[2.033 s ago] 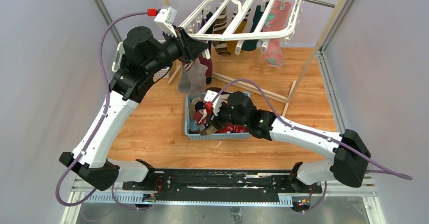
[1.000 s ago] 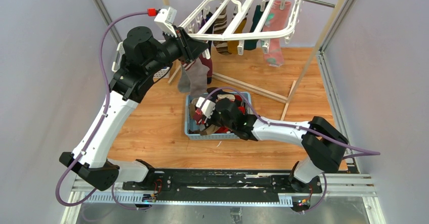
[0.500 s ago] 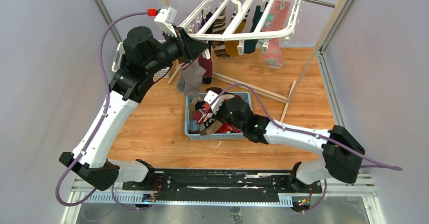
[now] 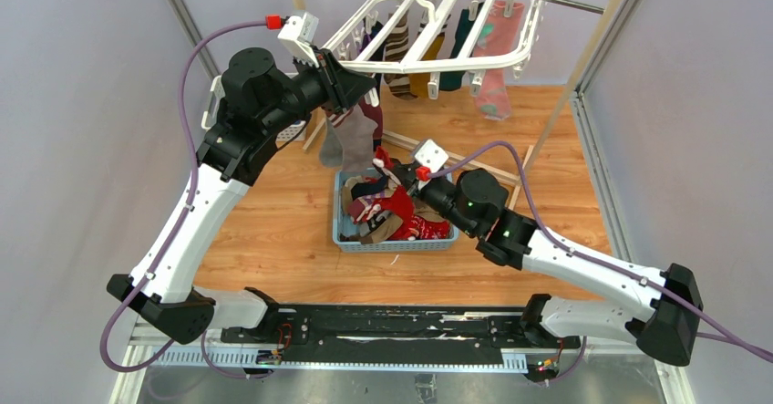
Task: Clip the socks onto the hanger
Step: Pick up the sock from the bin, then clamp the sock onto the hanger.
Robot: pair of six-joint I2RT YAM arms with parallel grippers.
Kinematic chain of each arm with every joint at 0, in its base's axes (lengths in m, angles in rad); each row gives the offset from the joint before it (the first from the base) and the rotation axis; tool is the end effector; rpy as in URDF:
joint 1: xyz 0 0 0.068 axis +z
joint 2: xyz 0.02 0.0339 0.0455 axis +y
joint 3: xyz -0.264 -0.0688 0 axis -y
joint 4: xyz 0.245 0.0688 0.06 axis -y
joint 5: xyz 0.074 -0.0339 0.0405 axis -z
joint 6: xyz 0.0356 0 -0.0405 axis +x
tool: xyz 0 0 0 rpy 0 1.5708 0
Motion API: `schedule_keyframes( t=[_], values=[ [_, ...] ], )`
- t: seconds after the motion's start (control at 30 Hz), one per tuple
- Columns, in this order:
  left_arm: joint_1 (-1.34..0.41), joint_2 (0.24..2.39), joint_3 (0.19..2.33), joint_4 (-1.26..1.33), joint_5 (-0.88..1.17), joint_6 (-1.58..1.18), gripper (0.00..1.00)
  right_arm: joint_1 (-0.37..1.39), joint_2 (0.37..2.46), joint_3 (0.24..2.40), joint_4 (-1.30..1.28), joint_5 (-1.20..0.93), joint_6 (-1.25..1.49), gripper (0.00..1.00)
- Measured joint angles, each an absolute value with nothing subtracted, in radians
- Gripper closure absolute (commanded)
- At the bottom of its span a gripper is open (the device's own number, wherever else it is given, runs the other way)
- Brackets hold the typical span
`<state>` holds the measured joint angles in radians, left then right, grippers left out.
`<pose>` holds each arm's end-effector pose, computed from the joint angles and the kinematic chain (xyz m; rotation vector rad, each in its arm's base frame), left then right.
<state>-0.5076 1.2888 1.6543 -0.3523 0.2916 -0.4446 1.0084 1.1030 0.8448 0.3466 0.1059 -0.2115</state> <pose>0.2240 -0.1363 0.5121 0.2929 1.6166 -0.9668 0.1430 0.2197 0.3542 -0.7912 1.2845 0.5649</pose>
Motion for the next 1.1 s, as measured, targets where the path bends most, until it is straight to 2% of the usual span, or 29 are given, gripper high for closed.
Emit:
schedule_keyframes(
  t=[0.47,1.1],
  values=[
    [-0.508,1.289,1.654,-0.352,0.291,-0.445,1.00,1.008,1.113,0.871,0.632,0.212,-0.152,1.00],
    [-0.508,1.289,1.653,-0.352,0.291,-0.445,1.00,1.064,1.241,0.958,0.807,0.297,-0.127,1.00]
  ],
)
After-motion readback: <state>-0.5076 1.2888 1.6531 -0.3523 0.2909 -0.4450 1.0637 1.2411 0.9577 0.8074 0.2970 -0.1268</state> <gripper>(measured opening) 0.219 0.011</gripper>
